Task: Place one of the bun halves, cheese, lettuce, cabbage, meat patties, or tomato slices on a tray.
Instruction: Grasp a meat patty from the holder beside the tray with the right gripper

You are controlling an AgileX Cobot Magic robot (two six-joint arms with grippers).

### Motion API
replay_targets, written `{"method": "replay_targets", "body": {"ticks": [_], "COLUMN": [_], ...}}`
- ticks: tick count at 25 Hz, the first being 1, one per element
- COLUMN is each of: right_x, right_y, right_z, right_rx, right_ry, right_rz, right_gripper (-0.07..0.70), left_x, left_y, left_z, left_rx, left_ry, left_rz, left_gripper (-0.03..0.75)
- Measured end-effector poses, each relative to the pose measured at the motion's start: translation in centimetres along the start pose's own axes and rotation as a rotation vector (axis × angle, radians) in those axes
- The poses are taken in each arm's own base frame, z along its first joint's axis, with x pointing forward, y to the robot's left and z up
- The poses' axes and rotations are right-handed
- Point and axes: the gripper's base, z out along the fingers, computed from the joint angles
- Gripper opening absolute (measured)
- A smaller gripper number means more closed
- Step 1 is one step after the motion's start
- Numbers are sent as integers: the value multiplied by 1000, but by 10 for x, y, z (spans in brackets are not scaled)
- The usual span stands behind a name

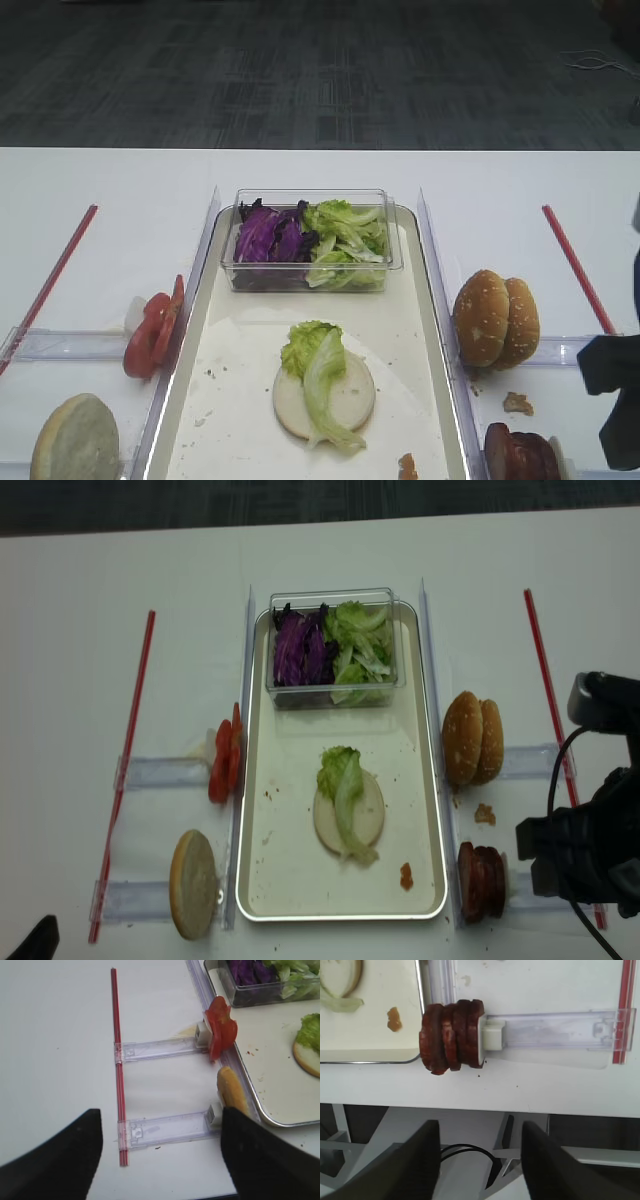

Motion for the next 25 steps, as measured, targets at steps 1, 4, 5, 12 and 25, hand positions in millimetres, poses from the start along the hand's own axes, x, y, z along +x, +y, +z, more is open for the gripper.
{"method": "replay_targets", "body": {"ticks": [1, 4, 5, 12, 25], "right_x": [0, -1, -1, -5, -18], "right_y": [3, 13, 16, 40, 56], "right_z": [3, 11, 14, 38, 65], "right_rx": [9, 36, 45, 76, 91], "right_ry": [4, 11, 12, -14, -54], "right_rz": [-9, -30, -39, -91, -93], "right_gripper": [392, 392, 392, 392, 392], "left_x": [0, 0, 0, 0, 0], "left_y": [0, 0, 0, 0, 0], "left_z": [0, 0, 0, 0, 0], "left_rx": [0, 0, 0, 0, 0], "left_ry": [0, 0, 0, 0, 0], "left_rz": [0, 0, 0, 0, 0], "left_gripper": [474, 474, 474, 474, 474]}}
